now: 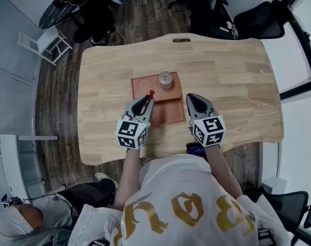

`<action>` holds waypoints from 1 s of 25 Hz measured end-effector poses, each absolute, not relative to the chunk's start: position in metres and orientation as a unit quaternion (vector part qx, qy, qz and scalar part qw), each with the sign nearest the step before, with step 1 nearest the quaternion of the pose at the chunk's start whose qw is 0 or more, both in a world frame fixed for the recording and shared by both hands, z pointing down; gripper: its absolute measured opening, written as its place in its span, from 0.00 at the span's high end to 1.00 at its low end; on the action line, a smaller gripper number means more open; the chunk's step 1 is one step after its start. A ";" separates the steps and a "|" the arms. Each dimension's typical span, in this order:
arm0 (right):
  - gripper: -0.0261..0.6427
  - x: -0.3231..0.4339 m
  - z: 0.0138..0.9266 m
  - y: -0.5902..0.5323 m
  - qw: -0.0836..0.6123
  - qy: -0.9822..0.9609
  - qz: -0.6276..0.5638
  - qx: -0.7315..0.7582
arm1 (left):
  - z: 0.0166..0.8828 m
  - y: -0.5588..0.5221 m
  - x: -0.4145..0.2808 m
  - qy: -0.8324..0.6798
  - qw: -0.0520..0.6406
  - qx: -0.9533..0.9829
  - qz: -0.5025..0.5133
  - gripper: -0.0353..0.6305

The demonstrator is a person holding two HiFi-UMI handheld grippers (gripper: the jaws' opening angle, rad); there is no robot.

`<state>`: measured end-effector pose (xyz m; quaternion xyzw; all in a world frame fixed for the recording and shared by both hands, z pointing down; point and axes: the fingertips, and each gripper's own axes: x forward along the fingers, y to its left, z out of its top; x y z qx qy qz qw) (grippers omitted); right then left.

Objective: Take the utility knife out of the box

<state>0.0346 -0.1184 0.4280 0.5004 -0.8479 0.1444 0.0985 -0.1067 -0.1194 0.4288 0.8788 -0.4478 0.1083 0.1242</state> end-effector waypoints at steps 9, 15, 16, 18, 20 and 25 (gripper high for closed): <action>0.94 0.035 0.432 -0.112 0.101 -0.850 0.147 0.496 | 0.430 -0.115 -0.108 -0.452 0.126 0.877 0.106 0.86; 0.94 0.035 0.430 -0.112 0.103 -0.852 0.143 0.493 | 0.423 -0.116 -0.108 -0.455 0.124 0.877 0.097 0.86; 0.94 0.034 0.431 -0.112 0.104 -0.852 0.143 0.493 | 0.423 -0.116 -0.108 -0.455 0.124 0.877 0.096 0.86; 0.94 0.035 0.431 -0.113 0.106 -0.853 0.141 0.492 | 0.422 -0.117 -0.108 -0.455 0.122 0.877 0.094 0.86; 0.94 0.036 0.431 -0.114 0.106 -0.853 0.140 0.492 | 0.420 -0.118 -0.106 -0.453 0.119 0.879 0.094 0.86; 0.94 0.042 0.436 -0.117 0.107 -0.852 0.142 0.493 | 0.425 -0.120 -0.100 -0.449 0.119 0.880 0.097 0.86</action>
